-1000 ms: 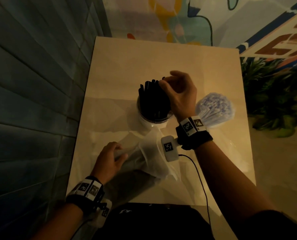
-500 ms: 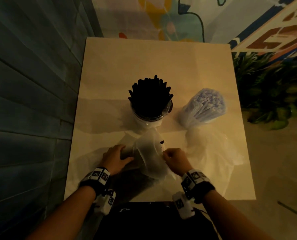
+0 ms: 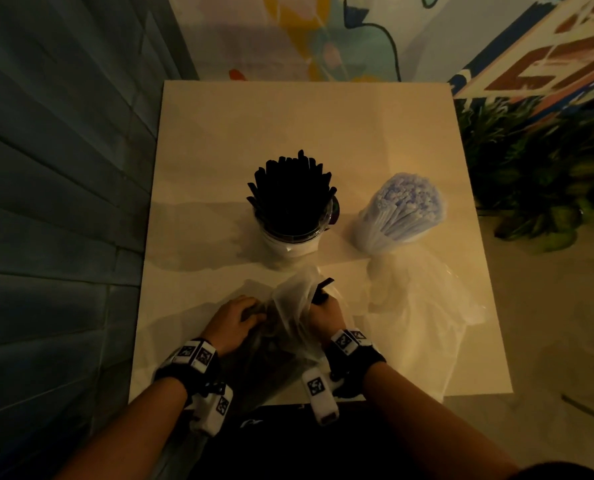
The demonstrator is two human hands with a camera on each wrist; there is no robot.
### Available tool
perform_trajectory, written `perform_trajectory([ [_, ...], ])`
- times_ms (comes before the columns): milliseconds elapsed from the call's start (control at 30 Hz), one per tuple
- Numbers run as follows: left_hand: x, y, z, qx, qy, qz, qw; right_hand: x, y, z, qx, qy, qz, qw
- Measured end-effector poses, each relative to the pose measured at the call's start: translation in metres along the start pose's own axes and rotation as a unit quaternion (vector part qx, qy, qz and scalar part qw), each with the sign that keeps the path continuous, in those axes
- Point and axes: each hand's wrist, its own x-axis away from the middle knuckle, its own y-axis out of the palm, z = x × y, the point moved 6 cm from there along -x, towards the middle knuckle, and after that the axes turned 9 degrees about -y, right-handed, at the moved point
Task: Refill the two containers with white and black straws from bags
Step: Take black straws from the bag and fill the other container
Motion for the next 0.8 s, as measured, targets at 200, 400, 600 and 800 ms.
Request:
perform_trajectory([
  [200,0.002,-0.006,-0.007,0.005,-0.004,0.025,1.0,-0.009,-0.036,0.0,-0.183,0.042,0.096,0.977],
  [400,0.005,0.0,0.002,0.023,0.014,0.013,1.0,0.0,-0.01,0.005,-0.184,0.045,0.003,0.982],
  [600,0.007,-0.003,0.006,0.027,0.018,-0.001,0.999,-0.003,-0.009,-0.006,-0.104,0.011,0.041,0.994],
  [800,0.002,-0.016,-0.003,0.007,0.005,0.037,0.999,-0.007,-0.051,-0.023,-0.177,-0.059,0.111,0.976],
])
